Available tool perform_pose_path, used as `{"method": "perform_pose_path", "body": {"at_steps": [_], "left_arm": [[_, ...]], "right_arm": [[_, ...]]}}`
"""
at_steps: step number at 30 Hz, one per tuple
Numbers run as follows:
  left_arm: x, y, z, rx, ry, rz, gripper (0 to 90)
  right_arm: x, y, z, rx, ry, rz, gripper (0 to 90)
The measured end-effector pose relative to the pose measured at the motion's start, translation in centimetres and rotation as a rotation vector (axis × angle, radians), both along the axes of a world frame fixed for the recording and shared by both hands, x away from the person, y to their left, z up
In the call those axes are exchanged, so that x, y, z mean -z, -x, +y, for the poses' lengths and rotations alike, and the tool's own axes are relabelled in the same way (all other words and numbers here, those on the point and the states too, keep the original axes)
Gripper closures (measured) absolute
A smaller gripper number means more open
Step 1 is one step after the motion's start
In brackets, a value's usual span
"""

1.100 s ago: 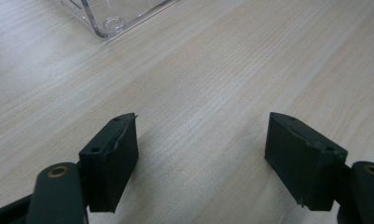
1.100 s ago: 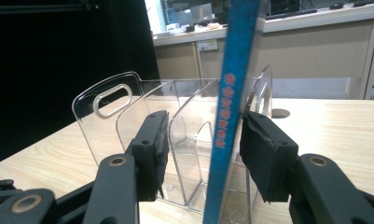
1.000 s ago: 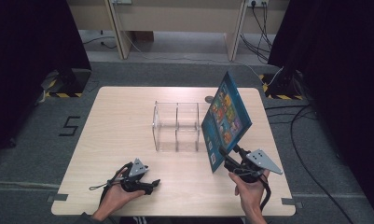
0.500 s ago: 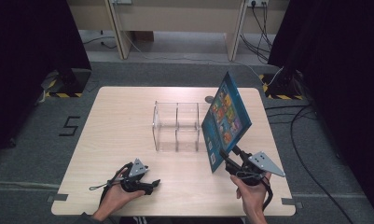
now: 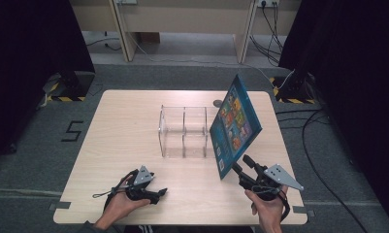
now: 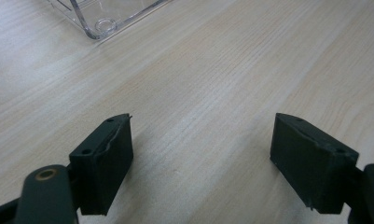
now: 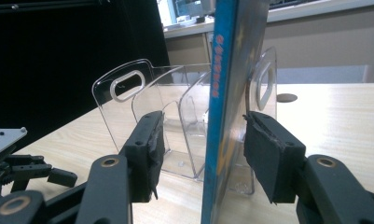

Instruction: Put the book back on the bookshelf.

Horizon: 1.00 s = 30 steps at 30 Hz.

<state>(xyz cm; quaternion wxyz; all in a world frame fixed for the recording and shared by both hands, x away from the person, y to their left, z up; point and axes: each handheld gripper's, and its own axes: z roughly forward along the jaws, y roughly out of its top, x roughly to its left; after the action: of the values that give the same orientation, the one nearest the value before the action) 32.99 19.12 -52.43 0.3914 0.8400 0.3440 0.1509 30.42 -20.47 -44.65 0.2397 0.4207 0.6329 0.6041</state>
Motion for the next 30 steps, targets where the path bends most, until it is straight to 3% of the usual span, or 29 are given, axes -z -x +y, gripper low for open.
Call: {"method": "perform_pose_path", "body": {"at_steps": [20, 30], "left_arm": [[0.1, 0.1, -0.2, 0.026, -0.014, 0.013, 10.0], [0.1, 0.2, -0.2, 0.03, -0.016, 0.017, 7.7]], "right_arm": [[0.9, 0.9, -1.2, -0.002, -0.02, 0.037, 37.0], [1.2, 1.4, -2.0, 0.026, -0.025, 0.04, 27.2]]}}
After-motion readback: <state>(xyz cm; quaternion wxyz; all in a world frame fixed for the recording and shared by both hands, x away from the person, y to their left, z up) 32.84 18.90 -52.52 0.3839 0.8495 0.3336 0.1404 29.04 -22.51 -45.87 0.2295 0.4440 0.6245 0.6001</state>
